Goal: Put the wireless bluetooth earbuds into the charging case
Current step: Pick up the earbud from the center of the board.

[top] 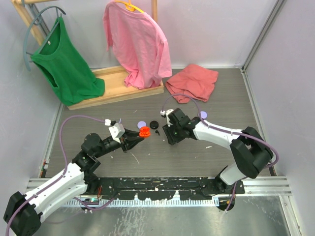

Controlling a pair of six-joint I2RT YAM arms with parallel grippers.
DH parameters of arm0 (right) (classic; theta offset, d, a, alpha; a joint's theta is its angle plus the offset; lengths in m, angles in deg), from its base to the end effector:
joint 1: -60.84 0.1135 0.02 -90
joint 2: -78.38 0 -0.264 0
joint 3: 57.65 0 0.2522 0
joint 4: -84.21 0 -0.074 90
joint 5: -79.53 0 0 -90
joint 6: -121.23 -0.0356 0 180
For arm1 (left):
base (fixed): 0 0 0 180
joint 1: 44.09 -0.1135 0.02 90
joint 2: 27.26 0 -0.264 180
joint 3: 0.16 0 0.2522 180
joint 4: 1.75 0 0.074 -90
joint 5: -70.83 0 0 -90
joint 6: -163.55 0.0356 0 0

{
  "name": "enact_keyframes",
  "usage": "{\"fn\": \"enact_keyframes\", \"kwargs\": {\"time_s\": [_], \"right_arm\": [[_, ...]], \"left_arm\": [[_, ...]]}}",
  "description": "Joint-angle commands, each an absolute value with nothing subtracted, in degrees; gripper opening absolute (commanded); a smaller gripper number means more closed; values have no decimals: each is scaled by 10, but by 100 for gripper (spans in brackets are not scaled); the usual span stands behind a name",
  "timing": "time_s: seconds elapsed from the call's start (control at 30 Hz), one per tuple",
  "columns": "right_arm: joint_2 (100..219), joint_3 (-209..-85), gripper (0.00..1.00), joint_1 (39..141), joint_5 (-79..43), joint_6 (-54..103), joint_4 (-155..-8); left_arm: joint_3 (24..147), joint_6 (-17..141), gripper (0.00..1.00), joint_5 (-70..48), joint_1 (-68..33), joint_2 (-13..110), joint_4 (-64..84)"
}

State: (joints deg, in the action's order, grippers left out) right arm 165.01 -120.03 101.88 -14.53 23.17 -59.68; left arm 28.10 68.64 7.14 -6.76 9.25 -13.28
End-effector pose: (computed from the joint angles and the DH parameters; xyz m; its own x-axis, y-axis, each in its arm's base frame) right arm 0.2160 0.1914 0.1783 -0.7446 -0.4628 -0.4810 -0.5827 0.8022 0.1303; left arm 0.1202 -0.1115 0.2404 -0.0313 -0.0726 -0.9969 0.8961 0.4398 -0.0602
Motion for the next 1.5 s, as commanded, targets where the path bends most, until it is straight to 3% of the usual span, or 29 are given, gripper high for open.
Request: {"fn": "enact_keyframes", "kwargs": {"time_s": [0.0, 0.23, 1.03, 1.47], "right_arm": [[1644, -1236, 45, 1021, -89, 236, -602], [1687, -1262, 36, 1031, -88, 236, -598], [1785, -1318, 31, 1062, -34, 233, -515], [1659, -1316, 17, 1062, -92, 225, -539]], "left_arm": [[290, 695, 0, 73, -71, 83, -148], [291, 696, 0, 72, -71, 84, -146], [291, 695, 0, 74, -71, 83, -145], [277, 685, 0, 63, -71, 64, -170]]}}
